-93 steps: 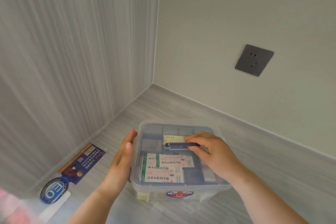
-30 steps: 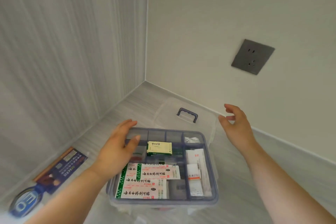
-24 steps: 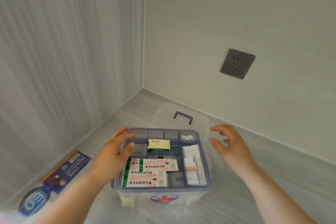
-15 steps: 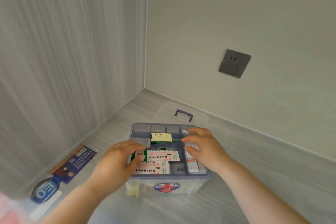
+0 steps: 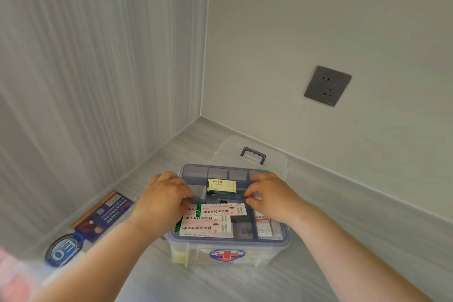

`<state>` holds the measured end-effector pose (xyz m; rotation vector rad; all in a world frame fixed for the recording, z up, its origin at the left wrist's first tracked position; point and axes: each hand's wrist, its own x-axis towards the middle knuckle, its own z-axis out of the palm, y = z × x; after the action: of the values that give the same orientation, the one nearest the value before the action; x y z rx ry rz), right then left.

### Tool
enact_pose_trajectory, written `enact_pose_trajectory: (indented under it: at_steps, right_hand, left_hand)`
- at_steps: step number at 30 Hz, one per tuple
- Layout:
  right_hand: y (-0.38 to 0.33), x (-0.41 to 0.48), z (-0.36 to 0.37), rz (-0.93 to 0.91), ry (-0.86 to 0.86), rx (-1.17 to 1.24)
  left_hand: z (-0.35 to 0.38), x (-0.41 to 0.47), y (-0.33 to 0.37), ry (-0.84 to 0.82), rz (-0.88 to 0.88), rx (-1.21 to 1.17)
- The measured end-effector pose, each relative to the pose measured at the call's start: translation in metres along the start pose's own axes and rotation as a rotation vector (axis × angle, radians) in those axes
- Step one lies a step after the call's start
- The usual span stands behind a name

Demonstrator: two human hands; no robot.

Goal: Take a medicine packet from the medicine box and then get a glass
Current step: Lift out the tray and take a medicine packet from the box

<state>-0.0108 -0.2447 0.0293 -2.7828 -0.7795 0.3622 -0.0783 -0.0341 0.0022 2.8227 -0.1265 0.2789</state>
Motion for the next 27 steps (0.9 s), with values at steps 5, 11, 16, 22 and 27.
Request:
enact_pose_trajectory:
  at_steps: [5, 11, 16, 22, 27]
  right_hand:
    - [-0.002, 0.001, -0.001, 0.014, -0.056, -0.033]
    - [-0.014, 0.007, 0.000, 0.051, -0.030, -0.091]
    - [-0.012, 0.003, -0.001, 0.020, 0.005, -0.059]
    - [-0.011, 0.002, -0.012, 0.003, 0.062, 0.011]
    - [-0.011, 0.004, -0.031, 0.013, 0.119, 0.003]
  left_hand:
    - [0.001, 0.005, -0.002, -0.049, -0.016, 0.022]
    - [0.005, 0.002, -0.003, -0.051, -0.072, -0.054]
    - [-0.001, 0.003, -0.002, -0.044, -0.087, -0.108]
    - [-0.015, 0.006, 0.003, -0.021, -0.119, -0.172]
    - [-0.025, 0.010, 0.010, 0.071, -0.127, -0.244]
